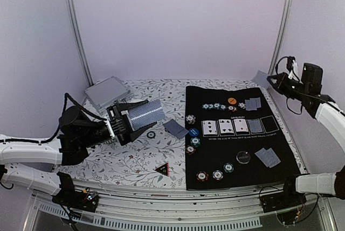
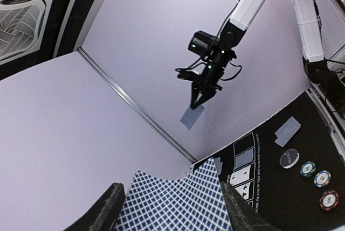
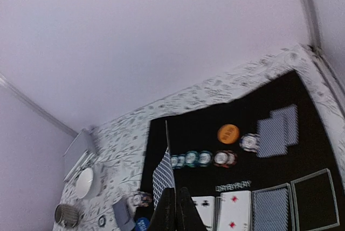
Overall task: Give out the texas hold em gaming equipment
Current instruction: Distribute the poker card in the community card area.
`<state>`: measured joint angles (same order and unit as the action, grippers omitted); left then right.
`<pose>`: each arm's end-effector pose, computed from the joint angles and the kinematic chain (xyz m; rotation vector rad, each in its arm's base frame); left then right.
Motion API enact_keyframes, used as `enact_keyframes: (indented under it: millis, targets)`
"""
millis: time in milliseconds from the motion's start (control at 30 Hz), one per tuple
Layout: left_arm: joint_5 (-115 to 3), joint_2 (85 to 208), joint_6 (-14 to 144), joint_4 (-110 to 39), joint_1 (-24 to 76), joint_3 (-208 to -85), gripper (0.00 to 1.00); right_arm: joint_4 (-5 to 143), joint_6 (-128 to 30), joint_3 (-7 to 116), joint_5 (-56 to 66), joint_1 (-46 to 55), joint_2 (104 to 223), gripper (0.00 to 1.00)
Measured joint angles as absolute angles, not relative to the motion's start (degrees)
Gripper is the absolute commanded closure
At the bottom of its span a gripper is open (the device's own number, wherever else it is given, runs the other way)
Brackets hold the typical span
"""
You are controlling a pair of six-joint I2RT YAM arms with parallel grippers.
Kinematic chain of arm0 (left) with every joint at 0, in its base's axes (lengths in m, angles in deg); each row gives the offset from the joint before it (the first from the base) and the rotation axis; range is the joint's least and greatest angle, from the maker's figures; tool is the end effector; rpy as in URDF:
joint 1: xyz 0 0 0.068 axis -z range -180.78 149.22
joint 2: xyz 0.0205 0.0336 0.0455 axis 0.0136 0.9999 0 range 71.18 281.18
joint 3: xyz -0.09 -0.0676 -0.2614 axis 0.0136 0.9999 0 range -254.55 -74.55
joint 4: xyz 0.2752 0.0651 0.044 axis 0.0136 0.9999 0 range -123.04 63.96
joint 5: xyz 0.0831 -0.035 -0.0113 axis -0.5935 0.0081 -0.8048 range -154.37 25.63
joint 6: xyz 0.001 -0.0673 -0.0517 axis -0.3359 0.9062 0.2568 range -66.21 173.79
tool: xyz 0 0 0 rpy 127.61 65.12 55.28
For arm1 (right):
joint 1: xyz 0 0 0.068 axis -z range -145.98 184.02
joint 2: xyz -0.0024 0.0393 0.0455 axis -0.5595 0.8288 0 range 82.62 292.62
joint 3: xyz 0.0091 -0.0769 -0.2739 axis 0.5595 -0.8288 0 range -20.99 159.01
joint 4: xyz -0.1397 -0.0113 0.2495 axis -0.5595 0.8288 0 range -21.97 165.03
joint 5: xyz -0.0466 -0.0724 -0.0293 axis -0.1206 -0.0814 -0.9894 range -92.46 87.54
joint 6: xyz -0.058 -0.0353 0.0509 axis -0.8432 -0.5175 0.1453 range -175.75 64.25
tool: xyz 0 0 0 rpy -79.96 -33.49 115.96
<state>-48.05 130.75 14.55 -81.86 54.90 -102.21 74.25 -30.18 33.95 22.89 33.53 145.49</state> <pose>0.1413 -0.2442 0.3016 1.1071 0.6808 -0.4272 0.3078 0.0345 0.3467 0.0840 1.8514 0.7204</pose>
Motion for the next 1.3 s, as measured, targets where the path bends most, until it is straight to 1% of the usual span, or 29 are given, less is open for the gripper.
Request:
enact_keyframes:
  millis: [100, 167, 267, 467, 700, 1300]
  targets:
    - [-47.92, 130.75, 14.57, -81.86, 55.08, -102.21, 0.44, 70.44, -23.63, 21.07, 16.7, 43.65, 143.54, 0.99]
    - [-47.79, 130.73, 14.57, -81.83, 55.16, -102.21, 0.44, 68.74, -20.44, 14.69, 12.31, 46.62, 143.37, 0.99]
    - [-47.7, 130.69, 14.57, -81.83, 55.25, -102.21, 0.44, 66.99, -17.73, 10.71, 7.94, 47.21, 144.64, 0.99]
    - [-47.72, 130.67, 14.55, -81.83, 55.45, -102.21, 0.44, 57.94, -13.09, 9.91, 2.65, 47.17, 152.61, 0.99]
    - [-47.72, 130.67, 14.53, -81.83, 55.47, -102.21, 0.44, 51.95, -6.36, 9.18, 2.84, 47.19, 163.8, 0.99]
    - [-47.72, 130.67, 14.5, -81.83, 55.49, -102.21, 0.44, 48.24, -0.26, 7.39, 4.16, 47.19, 169.92, 0.99]
